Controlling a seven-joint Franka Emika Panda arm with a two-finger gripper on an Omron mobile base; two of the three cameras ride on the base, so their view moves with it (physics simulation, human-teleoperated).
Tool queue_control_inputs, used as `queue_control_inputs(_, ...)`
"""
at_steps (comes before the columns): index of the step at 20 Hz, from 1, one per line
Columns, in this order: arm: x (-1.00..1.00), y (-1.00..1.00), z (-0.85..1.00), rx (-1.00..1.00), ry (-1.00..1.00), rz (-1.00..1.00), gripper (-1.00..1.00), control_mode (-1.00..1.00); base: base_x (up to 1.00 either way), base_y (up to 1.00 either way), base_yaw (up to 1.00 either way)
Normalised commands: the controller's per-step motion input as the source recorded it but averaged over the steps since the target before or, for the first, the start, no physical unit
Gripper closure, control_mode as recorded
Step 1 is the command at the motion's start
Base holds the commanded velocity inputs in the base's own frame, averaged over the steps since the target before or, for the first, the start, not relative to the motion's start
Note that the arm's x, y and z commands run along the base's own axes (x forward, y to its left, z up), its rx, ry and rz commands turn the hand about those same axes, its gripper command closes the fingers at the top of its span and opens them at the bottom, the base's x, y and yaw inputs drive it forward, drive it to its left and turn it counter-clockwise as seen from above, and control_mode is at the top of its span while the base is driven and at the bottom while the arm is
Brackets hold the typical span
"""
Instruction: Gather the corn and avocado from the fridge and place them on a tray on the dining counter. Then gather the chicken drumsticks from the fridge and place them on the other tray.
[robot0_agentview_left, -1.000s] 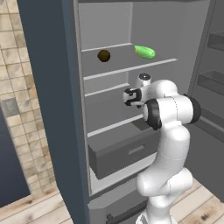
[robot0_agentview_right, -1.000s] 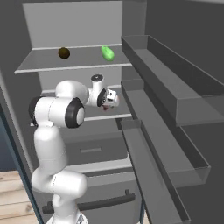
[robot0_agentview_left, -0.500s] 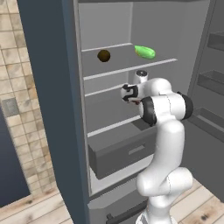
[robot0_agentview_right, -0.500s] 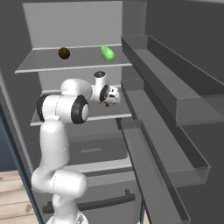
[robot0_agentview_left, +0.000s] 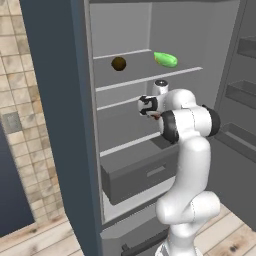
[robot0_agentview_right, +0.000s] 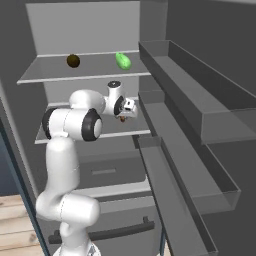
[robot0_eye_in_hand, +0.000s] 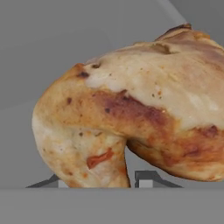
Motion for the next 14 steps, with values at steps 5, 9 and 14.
queue_control_inputs(5, -0.4, 0.04, -0.27, 0.0, -0.04, 0.0, 1.0, -1.0, 0.0, 0.0, 0.0)
queue_control_inputs(9, -0.89, 0.0, -0.18, 0.0, -0.17, 0.0, 1.0, -1.0, 0.0, 0.0, 0.0)
queue_control_inputs(14, -1.0, -0.01, -0.11, 0.0, -0.27, -0.01, 1.0, -1.0, 0.0, 0.0, 0.0)
